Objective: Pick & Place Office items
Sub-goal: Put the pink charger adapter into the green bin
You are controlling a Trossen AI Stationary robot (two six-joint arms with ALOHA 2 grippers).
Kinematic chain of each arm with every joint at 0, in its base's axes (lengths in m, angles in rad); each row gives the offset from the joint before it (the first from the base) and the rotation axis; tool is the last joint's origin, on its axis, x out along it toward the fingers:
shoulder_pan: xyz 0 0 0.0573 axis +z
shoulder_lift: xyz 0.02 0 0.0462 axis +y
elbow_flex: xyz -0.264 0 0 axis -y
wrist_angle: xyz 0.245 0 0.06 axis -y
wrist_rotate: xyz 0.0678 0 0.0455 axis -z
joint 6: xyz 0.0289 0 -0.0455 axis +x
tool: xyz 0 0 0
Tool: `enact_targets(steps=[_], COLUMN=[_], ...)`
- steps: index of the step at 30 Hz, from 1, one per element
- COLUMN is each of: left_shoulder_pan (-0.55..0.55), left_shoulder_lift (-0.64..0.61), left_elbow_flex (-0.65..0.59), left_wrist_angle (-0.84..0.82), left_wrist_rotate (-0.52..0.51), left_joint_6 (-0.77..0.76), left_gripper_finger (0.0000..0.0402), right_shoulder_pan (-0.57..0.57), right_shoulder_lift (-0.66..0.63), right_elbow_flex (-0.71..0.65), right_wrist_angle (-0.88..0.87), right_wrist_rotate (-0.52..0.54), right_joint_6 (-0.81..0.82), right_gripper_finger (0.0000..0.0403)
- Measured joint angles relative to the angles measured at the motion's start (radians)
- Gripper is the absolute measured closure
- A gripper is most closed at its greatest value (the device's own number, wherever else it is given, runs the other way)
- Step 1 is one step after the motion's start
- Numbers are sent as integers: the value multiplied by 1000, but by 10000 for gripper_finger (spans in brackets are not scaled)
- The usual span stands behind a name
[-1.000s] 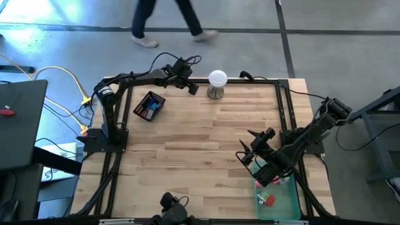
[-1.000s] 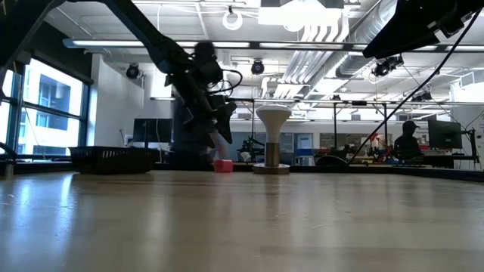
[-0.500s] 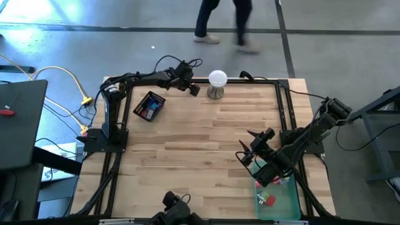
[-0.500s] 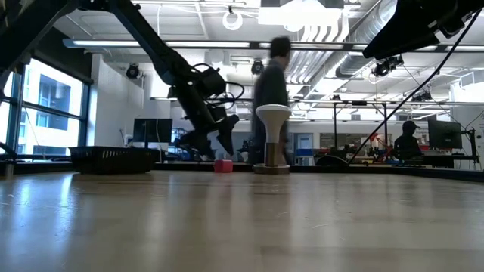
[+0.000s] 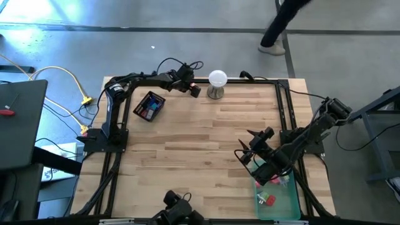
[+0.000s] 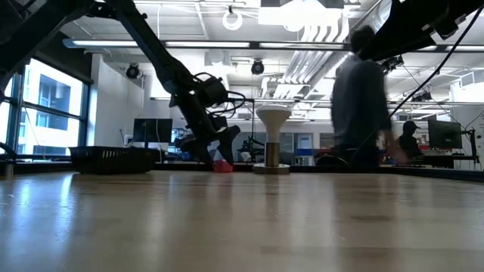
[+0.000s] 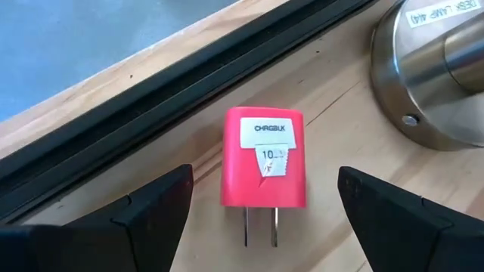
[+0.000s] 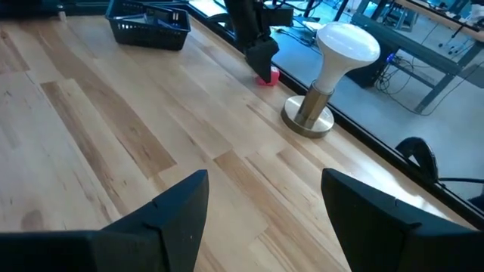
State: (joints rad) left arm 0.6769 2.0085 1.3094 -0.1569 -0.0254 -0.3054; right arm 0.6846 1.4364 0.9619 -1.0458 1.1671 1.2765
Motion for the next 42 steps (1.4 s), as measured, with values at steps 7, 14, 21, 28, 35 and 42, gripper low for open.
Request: enact_targets(steps=[7,14,21,28,35,42], left_shoulder_pan=[2,5,8,8,1,0], left_shoulder_lift=[1,1,1,1,16,51], left_elbow_flex=[2,2,2,3,5,11], left_wrist_angle=[15,21,21,7,5,26], left_wrist_rotate=[0,-29,-29,-29,-7,-26], left_joint_6=[-2,-2,2,0,-9,-14], left_gripper_finger=[82,103,133,138,138,138], right_shoulder_pan=[0,0,0,0,0,0], right_shoulder_lift=[0,0,0,0,0,0], right_elbow_flex=[0,0,0,0,0,0], right_wrist_angle=[11,11,11,11,11,14], right_wrist_rotate=[0,1,1,-6,-11,-18], right_joint_6=[-25,-25,-25,-25,-25,-25], right_gripper_finger=[158,158,158,158,158,158])
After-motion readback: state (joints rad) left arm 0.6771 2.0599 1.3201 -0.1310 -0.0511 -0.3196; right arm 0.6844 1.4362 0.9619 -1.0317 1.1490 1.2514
